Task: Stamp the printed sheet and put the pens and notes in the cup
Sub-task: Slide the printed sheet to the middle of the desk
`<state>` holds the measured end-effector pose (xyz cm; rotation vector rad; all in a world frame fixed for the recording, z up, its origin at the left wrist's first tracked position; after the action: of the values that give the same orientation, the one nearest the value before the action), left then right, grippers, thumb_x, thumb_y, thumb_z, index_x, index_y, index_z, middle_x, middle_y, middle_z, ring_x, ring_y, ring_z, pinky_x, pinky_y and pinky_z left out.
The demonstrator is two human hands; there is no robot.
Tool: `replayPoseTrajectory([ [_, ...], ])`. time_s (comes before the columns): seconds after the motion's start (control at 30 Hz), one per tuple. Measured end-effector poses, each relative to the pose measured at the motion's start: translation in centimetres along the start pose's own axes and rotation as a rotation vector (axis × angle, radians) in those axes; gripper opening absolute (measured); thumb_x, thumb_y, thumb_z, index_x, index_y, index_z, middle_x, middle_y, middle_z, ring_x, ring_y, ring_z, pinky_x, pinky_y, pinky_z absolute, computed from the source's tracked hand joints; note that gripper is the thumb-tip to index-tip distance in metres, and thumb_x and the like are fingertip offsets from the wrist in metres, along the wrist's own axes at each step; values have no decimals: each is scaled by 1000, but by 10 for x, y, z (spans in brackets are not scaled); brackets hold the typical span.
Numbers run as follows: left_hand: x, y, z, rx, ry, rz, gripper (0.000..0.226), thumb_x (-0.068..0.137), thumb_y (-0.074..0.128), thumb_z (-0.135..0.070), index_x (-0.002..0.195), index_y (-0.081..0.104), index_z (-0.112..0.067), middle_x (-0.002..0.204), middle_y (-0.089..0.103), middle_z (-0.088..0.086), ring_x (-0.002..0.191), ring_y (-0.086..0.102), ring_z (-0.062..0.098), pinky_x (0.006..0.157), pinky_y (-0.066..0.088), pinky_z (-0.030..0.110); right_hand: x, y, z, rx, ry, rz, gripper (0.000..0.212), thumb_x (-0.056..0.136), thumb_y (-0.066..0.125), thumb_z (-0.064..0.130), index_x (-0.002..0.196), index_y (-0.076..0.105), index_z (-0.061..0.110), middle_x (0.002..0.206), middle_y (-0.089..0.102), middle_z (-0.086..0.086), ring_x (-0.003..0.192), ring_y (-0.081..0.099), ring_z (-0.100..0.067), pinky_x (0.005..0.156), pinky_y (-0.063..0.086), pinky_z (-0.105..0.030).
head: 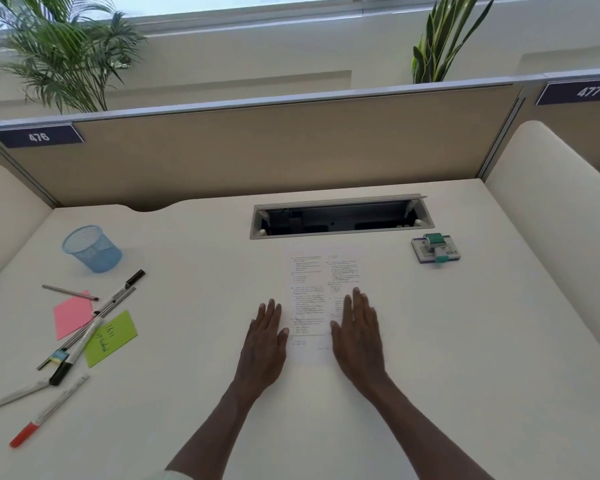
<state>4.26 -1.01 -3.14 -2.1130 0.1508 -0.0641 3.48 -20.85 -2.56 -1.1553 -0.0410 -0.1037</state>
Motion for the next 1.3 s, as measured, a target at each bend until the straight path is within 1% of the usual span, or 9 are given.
replayPoseTrajectory([
  [0.1, 5, 5, 2, 60, 40, 46, 55, 103, 34, -27, 154, 14, -20, 161, 3, -9, 151, -3, 12, 123, 2, 34, 1, -4, -27, -16, 73, 33, 63, 102, 37, 34, 154, 19, 2, 164, 10, -14, 153, 9, -26, 125, 7, -40],
  [0.2, 11, 8, 12, 93, 48, 46, 54, 103, 33, -27, 154, 15, -20, 161, 2, -10, 151, -2, 13, 123, 1, 34, 0, 0, -37, -46, 63, 77, 64, 103, 36, 39, 154, 18, 5, 165, 11, -11, 153, 8, -24, 125, 5, -41],
  [0.5, 18, 3, 28, 54, 65, 24, 53, 104, 31, -22, 153, 15, -16, 161, 6, -9, 150, -2, 10, 123, 4, 32, 11, 10, -24, -115, 43, 102, 64, 103, 29, 45, 155, 19, 9, 165, 9, -8, 154, 6, -23, 125, 3, -47],
  [0.73, 17, 4, 28, 70, 69, 23, 53, 104, 29, -23, 154, 12, -16, 162, 4, -8, 150, -2, 10, 124, 5, 32, 11, 12, -26, -123, 39, 80, 64, 102, 30, 46, 155, 21, 11, 165, 10, -6, 154, 7, -22, 125, 5, -47],
  [0.87, 17, 3, 27, 62, 70, 25, 53, 104, 30, -22, 154, 12, -16, 161, 4, -8, 150, -2, 11, 124, 5, 32, 11, 13, -27, -142, 38, 94, 65, 102, 26, 48, 156, 17, 13, 166, 7, -4, 154, 3, -20, 125, 3, -46],
  [1.03, 17, 2, 25, 46, 63, 14, 52, 104, 30, -22, 153, 14, -16, 161, 7, -9, 150, -1, 10, 123, 6, 32, 10, 14, -28, -132, 33, 63, 63, 102, 29, 47, 155, 22, 12, 165, 10, -4, 154, 8, -21, 125, 5, -47],
  [1.17, 17, 3, 26, 28, 62, 8, 52, 104, 30, -23, 153, 15, -17, 161, 7, -11, 150, 0, 7, 123, 4, 29, 10, 13, -30, -17, 22, 13, 63, 102, 34, 44, 155, 21, 14, 166, 9, -2, 153, 10, -17, 125, 6, -43],
  [1.23, 18, 3, 26, -34, 27, -4, 52, 104, 31, -25, 153, 17, -17, 161, 10, -10, 150, 3, 6, 122, 4, 28, 11, 10, -32, 142, 39, -47, 62, 102, 38, 41, 155, 21, 15, 166, 7, 1, 151, 11, -10, 125, 8, -38],
  [1.3, 20, 1, 23, -122, -44, -53, 53, 103, 34, -27, 153, 20, -16, 161, 15, -7, 148, 7, 3, 121, 7, 26, 15, 3, -37, 323, 110, -138, 59, 101, 46, 35, 152, 29, 12, 165, 15, -1, 148, 19, -10, 122, 15, -34],
])
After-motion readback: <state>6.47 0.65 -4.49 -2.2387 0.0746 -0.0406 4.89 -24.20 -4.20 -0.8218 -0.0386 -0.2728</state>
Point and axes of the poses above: each hand's wrist, its own x-axis towards the middle knuckle, its own y-axis out of the palm, z = x × y, the point moved 2 cm from there along x, towards the middle knuckle
